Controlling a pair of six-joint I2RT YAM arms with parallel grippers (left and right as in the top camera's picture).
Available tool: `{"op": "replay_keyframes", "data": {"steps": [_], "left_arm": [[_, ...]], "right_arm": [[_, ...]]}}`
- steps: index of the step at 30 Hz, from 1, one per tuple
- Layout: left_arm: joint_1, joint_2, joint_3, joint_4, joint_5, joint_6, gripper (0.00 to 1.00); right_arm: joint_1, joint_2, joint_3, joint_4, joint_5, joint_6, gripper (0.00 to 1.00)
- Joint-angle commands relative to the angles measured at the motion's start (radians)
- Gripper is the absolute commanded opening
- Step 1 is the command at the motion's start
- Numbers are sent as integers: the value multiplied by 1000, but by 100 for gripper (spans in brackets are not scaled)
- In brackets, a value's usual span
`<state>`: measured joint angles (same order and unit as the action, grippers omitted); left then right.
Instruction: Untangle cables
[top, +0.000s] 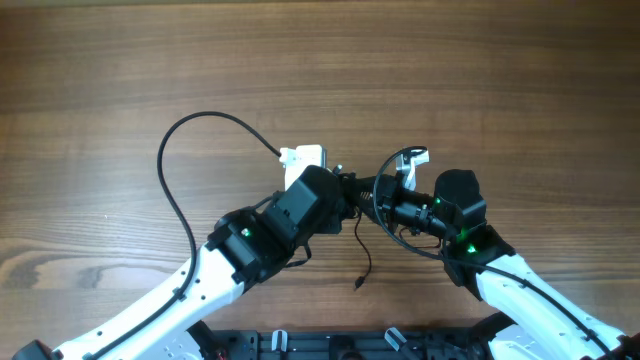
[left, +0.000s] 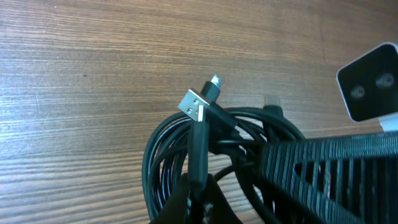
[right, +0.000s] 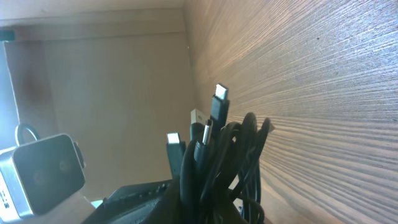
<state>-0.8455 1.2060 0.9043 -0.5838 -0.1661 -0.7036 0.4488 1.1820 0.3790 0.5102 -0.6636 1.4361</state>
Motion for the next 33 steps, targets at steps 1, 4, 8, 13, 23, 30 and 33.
{"op": "replay_keyframes", "data": {"steps": [1,4,8,13,23,30,33], "left_arm": [[-23,-34,10,-16,65,19,4],[-22,-45,10,-16,64,20,4],[-23,-48,10,-16,65,19,4],[-43,-29,10,-14,68,19,4],[-55,109,10,109,68,7,4],[-7,73,10,83,1,8,56],[45,7,10,67,-7,8,79]], "right_arm": [[-5,4,16,20,58,7,4],[-5,4,16,19,59,7,5],[-5,4,16,20,58,50,5],[-5,4,16,29,54,77,5],[-5,4,16,83,2,114,4],[-5,4,16,80,10,109,5],[-5,4,16,80,13,109,5]]}}
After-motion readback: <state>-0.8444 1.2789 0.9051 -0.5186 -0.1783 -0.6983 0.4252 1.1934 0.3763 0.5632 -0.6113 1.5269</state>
